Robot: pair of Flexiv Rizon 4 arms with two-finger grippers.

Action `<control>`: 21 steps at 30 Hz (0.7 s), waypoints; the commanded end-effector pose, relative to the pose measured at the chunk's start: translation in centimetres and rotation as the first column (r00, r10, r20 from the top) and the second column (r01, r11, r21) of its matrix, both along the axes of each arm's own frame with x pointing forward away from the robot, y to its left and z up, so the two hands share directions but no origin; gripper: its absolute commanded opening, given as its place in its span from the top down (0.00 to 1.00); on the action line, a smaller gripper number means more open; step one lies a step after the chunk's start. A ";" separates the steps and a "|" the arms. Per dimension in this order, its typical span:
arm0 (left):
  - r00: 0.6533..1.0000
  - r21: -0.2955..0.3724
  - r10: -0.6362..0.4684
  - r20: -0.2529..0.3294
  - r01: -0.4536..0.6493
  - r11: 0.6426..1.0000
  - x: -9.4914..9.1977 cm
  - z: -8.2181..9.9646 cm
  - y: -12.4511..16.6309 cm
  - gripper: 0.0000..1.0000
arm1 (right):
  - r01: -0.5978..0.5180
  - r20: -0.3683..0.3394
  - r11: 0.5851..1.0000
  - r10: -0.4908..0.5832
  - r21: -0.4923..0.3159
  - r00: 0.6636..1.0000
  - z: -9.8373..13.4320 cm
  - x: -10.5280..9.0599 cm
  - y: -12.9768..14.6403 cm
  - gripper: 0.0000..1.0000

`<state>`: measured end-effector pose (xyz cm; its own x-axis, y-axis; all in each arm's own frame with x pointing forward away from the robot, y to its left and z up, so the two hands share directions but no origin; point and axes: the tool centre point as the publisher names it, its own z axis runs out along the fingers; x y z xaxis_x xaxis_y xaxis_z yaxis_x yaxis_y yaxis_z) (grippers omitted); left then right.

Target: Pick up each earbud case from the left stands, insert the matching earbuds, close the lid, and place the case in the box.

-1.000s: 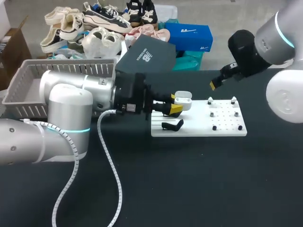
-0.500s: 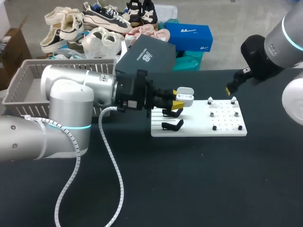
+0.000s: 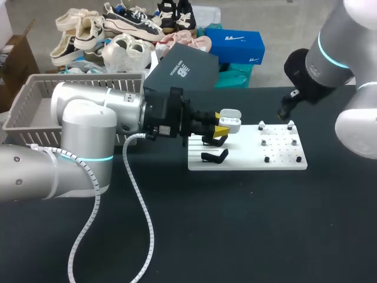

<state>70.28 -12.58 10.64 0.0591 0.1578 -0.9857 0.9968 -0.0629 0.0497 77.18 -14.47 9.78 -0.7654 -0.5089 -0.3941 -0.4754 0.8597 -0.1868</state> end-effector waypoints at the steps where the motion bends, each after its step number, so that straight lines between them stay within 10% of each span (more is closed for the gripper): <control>1: 1.000 -0.002 -0.004 0.000 0.004 1.000 0.2 -0.1 -0.1 1.00 | 0.022 0.008 0.998 -0.021 -0.053 1.000 -1.3 1.0 0.6 0.52; 4: 1.000 -0.002 -0.004 0.000 0.004 1.000 0.2 -0.1 -0.1 1.00 | 0.028 -0.010 0.998 -0.028 -0.058 1.000 -2.1 1.1 0.6 0.28; 21: 1.000 -0.002 -0.004 0.000 0.004 1.000 0.2 -0.1 -0.1 1.00 | 0.106 -0.097 0.988 -0.117 -0.109 0.988 -4.7 1.5 0.1 0.38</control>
